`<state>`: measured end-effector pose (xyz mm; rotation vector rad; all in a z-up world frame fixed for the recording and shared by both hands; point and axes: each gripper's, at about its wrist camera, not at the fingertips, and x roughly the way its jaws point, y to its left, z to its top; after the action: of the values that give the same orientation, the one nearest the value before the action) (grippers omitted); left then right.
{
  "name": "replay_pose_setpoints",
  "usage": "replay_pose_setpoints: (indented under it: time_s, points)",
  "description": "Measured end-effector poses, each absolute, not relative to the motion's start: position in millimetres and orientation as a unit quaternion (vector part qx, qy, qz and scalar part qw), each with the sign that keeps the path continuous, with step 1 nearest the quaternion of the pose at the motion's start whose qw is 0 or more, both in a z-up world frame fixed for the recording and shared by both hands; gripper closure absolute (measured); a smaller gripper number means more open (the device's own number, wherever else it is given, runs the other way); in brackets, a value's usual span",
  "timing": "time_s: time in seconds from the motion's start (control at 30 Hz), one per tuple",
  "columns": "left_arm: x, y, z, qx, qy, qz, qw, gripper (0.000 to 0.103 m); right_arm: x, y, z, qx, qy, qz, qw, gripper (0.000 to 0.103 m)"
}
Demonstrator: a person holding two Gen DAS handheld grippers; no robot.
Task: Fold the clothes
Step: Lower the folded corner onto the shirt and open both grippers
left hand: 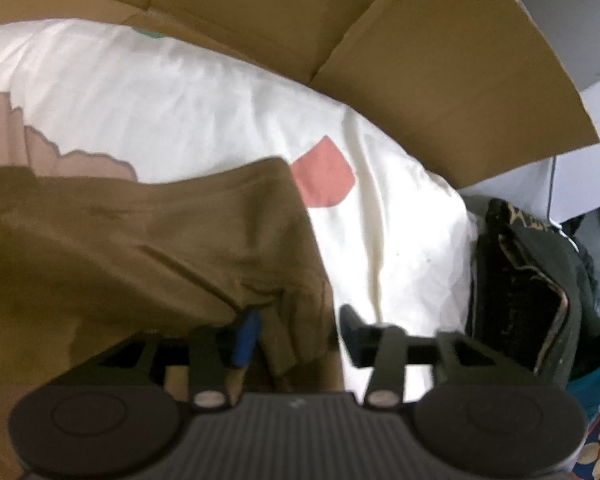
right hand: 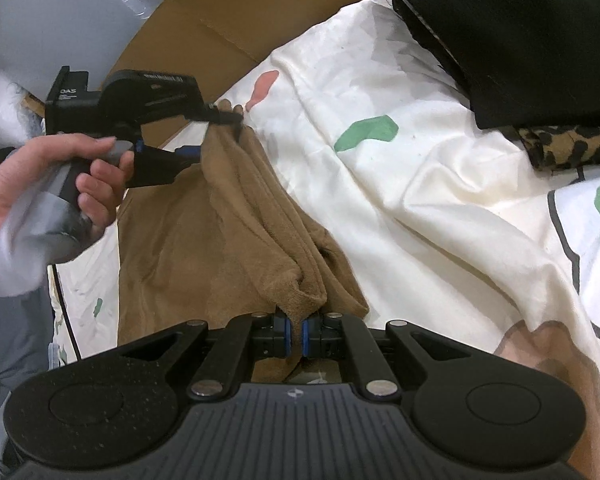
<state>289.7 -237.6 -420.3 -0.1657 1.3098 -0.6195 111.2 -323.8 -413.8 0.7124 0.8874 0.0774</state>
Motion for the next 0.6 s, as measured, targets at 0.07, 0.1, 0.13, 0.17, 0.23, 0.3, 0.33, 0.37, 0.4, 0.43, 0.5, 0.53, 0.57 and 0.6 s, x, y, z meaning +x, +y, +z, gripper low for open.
replay_pose_setpoints:
  time_s: [0.07,0.1,0.13,0.17,0.23,0.3,0.33,0.37,0.4,0.43,0.5,0.53,0.57,0.6]
  points:
    - [291.8,-235.7,-413.3,-0.068,0.592,-0.285,0.751,0.046,111.4,-324.0,-414.6,0.338,0.419,0.036,0.842,0.100]
    - [293.1,-234.0,-409.4,-0.065,0.588,-0.287,0.754,0.046,112.0,-324.4,-415.2,0.339,0.419,0.035,0.841,0.100]
    - [294.1,-231.9,-405.4,-0.061,0.582,-0.292,0.756,0.047,114.0,-325.1,-416.7,0.342,0.419,0.035,0.840,0.100]
    - [295.1,-229.7,-401.5,-0.057,0.577,-0.296,0.759,0.049,116.3,-326.2,-418.8,0.347,0.420,0.034,0.838,0.100]
    - [294.6,-225.2,-393.2,-0.034,0.565,-0.312,0.763,0.053,116.7,-328.9,-420.8,0.356,0.420,0.032,0.834,0.100]
    - [291.5,-221.3,-389.4,-0.006,0.559,-0.324,0.763,0.060,116.1,-330.9,-422.3,0.366,0.420,0.029,0.830,0.100]
    - [289.9,-220.4,-390.7,0.007,0.561,-0.326,0.761,0.068,116.4,-331.6,-423.5,0.370,0.420,0.028,0.828,0.100]
    - [288.3,-219.4,-392.2,0.020,0.563,-0.328,0.758,0.076,116.9,-331.7,-425.1,0.373,0.422,0.027,0.826,0.100]
    - [286.8,-220.0,-395.0,0.029,0.564,-0.330,0.756,0.079,117.5,-332.1,-426.7,0.377,0.423,0.026,0.824,0.100]
    - [285.3,-220.7,-397.9,0.039,0.565,-0.333,0.754,0.080,118.6,-332.8,-428.3,0.382,0.424,0.025,0.821,0.100]
    - [282.3,-224.0,-402.7,0.060,0.560,-0.337,0.754,0.080,120.4,-334.3,-430.3,0.389,0.429,0.025,0.815,0.098]
    - [280.7,-226.6,-404.7,0.072,0.554,-0.339,0.757,0.080,120.9,-335.4,-430.9,0.393,0.431,0.026,0.812,0.097]
    - [280.6,-229.1,-407.1,0.077,0.550,-0.342,0.758,0.080,120.8,-337.1,-430.9,0.396,0.432,0.028,0.810,0.096]
    - [281.7,-232.0,-410.1,0.080,0.548,-0.344,0.758,0.080,120.6,-338.5,-430.6,0.398,0.433,0.030,0.808,0.094]
